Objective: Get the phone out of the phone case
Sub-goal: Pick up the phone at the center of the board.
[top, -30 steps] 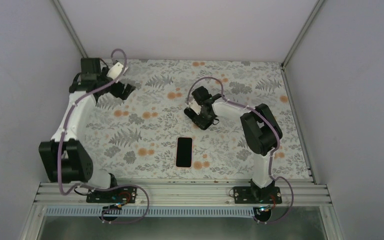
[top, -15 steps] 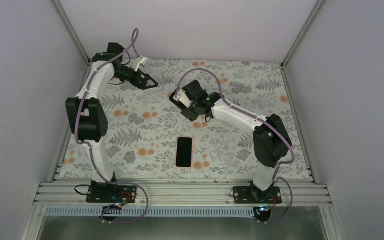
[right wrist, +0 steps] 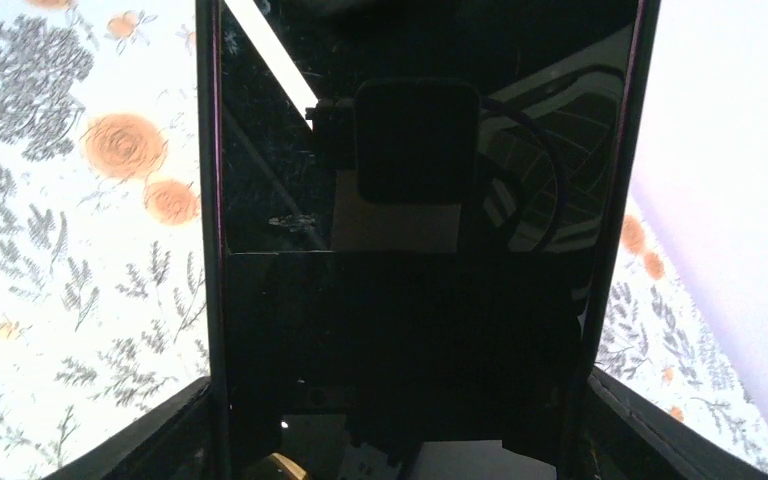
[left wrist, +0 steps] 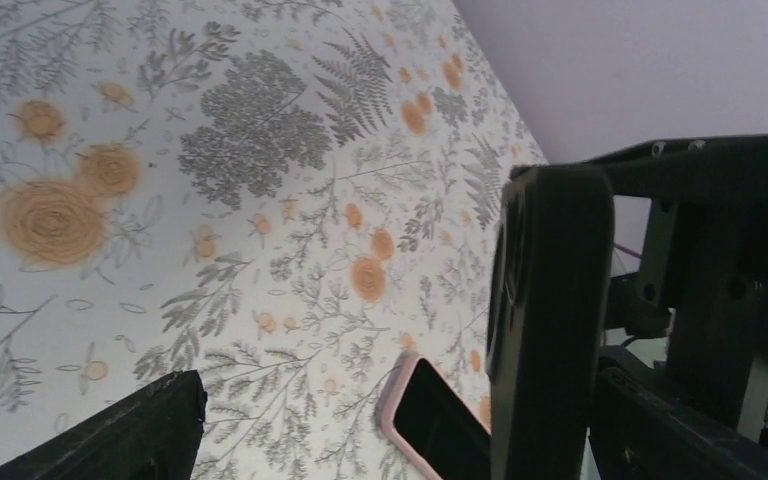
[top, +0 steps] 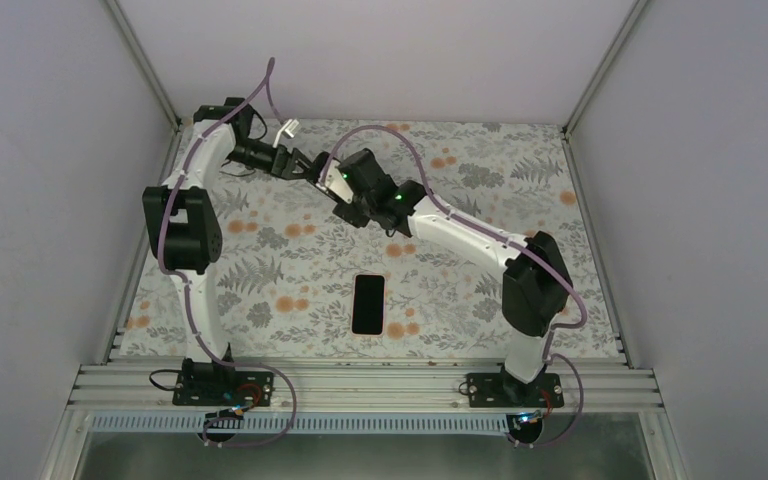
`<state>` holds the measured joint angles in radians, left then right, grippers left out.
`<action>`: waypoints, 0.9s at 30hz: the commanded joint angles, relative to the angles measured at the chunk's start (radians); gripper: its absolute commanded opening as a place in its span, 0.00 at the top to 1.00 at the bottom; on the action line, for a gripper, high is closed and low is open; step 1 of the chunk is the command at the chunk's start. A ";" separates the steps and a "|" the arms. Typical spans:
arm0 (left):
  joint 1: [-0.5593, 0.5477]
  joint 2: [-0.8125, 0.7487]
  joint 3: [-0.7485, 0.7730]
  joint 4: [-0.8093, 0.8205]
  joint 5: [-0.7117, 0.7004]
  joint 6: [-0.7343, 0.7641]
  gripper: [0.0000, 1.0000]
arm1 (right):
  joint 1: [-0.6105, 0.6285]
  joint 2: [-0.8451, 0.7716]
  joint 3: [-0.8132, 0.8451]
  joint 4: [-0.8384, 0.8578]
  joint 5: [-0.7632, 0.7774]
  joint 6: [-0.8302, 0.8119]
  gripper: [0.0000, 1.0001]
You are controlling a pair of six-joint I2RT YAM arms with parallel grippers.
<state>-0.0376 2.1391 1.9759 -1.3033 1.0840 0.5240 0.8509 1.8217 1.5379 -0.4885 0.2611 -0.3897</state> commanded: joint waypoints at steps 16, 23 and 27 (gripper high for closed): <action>-0.007 -0.071 -0.106 -0.054 0.172 0.080 0.58 | 0.033 0.102 0.133 0.096 0.035 -0.001 0.56; -0.011 -0.070 -0.139 -0.054 0.179 0.100 0.95 | 0.033 0.087 0.127 0.071 0.001 -0.003 0.53; -0.014 -0.106 -0.138 -0.053 0.185 0.114 0.98 | 0.034 0.072 0.111 0.030 -0.042 -0.022 0.16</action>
<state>-0.0372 2.0968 1.8397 -1.3254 1.2030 0.6094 0.8768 1.9354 1.6341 -0.4824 0.2554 -0.3950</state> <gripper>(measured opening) 0.104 0.737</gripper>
